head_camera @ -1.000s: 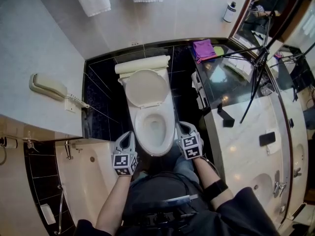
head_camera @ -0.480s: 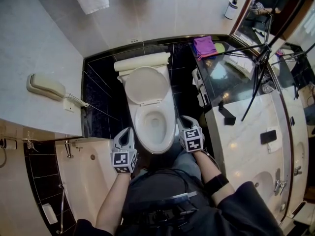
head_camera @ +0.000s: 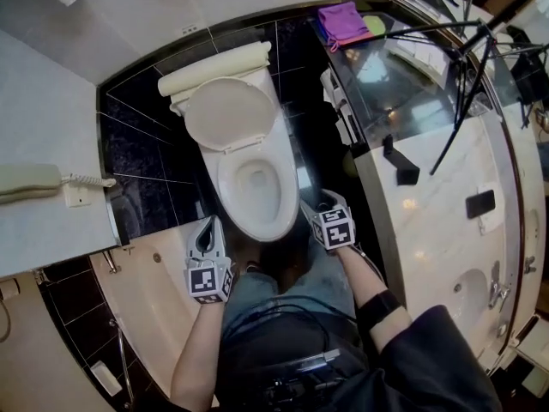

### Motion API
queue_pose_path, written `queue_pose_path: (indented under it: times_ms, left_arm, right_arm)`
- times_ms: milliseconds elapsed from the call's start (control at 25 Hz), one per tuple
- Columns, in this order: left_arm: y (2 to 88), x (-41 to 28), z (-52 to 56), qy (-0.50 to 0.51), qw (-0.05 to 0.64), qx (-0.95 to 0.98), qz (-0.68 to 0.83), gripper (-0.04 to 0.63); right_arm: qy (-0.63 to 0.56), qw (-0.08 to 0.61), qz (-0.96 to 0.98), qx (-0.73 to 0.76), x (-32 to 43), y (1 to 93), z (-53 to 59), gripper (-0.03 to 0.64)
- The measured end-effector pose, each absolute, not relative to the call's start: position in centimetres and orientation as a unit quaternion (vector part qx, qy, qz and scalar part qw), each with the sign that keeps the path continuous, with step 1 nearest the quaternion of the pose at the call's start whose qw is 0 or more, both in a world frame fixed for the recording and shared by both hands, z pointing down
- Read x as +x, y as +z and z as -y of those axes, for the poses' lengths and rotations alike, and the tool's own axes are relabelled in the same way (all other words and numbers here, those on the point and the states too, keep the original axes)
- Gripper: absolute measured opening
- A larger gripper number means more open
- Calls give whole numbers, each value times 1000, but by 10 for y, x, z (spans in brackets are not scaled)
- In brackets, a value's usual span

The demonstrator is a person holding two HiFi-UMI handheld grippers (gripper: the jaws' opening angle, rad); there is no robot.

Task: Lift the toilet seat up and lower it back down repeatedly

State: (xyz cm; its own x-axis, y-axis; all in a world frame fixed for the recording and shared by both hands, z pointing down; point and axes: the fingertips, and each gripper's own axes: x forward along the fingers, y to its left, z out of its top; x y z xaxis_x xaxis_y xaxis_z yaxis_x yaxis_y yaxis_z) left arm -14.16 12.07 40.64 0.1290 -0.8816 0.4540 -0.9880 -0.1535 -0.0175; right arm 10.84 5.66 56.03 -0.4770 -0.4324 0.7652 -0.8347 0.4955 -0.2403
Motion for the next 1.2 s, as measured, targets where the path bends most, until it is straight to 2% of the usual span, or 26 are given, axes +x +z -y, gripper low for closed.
queue_pose_path:
  times_ms: [360,600,840,1200]
  left_arm:
    - [520,-128,-109,209,155,740,619,-2]
    - [585,-125,-113,226,152,744,610,-2]
    - [622,-129,-125,235,160,736,614,-2]
    - [653,-132,-135,248,179,727,615,-2]
  right_arm:
    - [448,327,737,387,118,748,-97,273]
    - [491,323,718,373,105,848,-128,273]
    - [555,269,688,382,101,899,-134,270]
    - [595,214,680,371,78,935,-118,219]
